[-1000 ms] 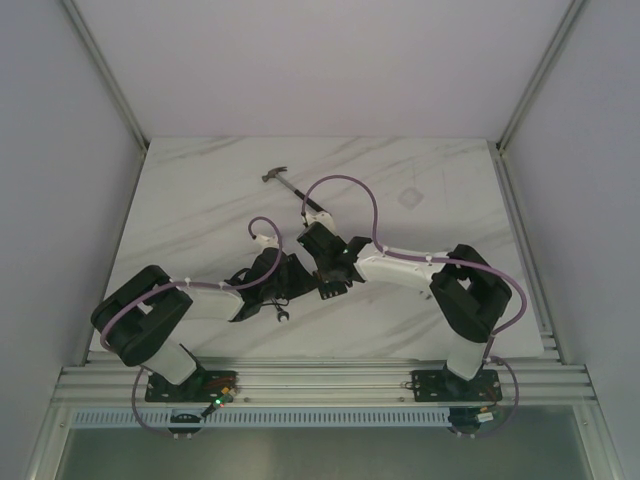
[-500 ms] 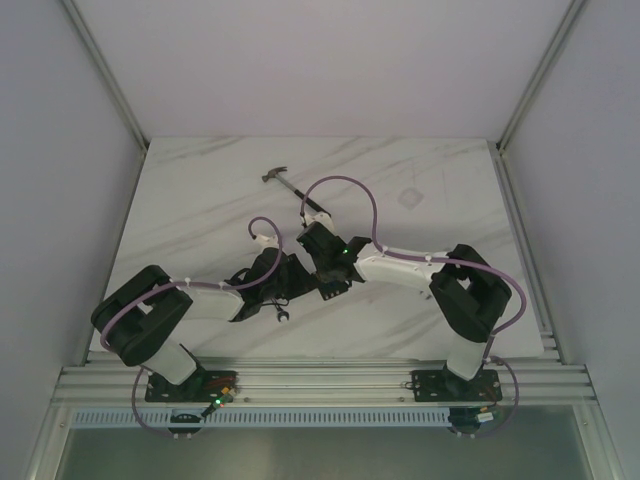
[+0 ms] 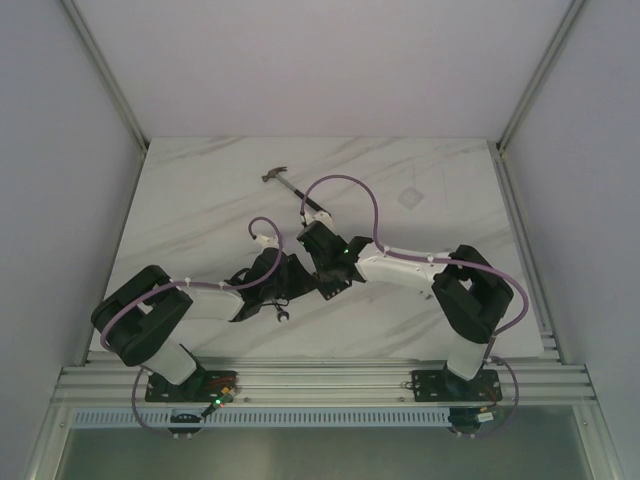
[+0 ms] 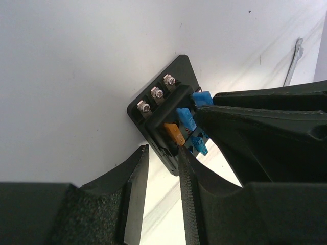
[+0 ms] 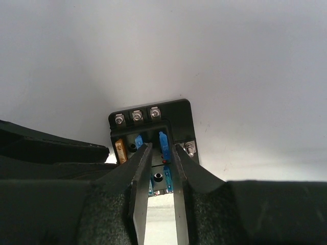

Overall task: Snap on the fuse box
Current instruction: Install the fuse at the fuse box base.

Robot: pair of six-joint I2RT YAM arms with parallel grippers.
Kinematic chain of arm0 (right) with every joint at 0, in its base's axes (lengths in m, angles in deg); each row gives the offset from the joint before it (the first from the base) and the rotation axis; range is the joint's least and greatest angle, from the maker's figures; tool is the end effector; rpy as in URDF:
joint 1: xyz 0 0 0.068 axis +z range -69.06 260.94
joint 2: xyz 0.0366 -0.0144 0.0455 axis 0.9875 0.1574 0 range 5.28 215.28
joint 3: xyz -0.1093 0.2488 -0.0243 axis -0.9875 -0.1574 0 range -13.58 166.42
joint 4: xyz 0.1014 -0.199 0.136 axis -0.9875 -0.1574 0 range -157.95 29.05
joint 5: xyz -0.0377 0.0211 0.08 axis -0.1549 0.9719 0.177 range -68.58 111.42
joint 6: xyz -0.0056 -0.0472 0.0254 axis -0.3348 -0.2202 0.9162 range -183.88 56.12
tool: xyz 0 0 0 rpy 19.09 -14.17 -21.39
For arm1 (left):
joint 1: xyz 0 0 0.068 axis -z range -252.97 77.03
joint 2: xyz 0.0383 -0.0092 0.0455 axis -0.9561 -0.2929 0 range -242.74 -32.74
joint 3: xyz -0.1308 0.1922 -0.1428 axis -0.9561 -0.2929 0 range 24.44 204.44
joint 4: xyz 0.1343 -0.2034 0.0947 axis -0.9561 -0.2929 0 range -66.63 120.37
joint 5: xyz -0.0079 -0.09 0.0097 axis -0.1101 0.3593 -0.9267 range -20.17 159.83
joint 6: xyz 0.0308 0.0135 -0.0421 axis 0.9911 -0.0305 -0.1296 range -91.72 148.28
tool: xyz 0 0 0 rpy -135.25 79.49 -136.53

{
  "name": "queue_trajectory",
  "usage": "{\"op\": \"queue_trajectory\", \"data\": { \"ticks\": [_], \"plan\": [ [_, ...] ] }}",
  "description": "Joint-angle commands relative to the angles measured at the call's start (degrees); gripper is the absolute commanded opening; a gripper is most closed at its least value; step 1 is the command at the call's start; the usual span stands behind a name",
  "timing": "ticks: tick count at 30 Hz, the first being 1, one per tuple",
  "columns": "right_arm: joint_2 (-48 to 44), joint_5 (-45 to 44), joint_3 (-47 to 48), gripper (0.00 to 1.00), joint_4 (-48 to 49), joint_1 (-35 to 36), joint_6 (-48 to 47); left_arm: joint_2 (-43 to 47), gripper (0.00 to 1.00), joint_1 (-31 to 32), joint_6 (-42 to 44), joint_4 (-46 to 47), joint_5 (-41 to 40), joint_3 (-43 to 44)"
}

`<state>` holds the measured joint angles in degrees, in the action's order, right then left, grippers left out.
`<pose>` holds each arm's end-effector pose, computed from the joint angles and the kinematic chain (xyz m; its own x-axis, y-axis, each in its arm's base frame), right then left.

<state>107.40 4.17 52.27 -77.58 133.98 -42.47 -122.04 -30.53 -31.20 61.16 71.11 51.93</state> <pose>0.2330 0.2922 0.1890 -0.6859 -0.3315 -0.6478 -0.4352 0.9003 0.0000 0.2056 -0.1889 0.1334 -0.7864 -0.4479 -0.4253 0.0221 0.6677 -0.7441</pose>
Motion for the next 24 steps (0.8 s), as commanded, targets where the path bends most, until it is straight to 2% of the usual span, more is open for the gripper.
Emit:
{"op": "queue_trajectory", "data": {
  "ticks": [1, 10, 24],
  "plan": [
    [-2.42, -0.17, 0.06, 0.29, 0.68, 0.40, 0.01, 1.16, 0.39, -0.15, 0.13, -0.04, -0.65, 0.65],
    [-2.02, 0.85, 0.16, 0.21, 0.69, 0.28, -1.16, 2.47, 0.41, -0.20, 0.59, -1.43, -1.64, 0.64],
    [-0.71, 2.49, 0.61, 0.17, -0.52, -0.30, -3.10, 4.10, 0.45, -1.06, 1.47, -3.34, -2.91, 0.86]
  ]
}}
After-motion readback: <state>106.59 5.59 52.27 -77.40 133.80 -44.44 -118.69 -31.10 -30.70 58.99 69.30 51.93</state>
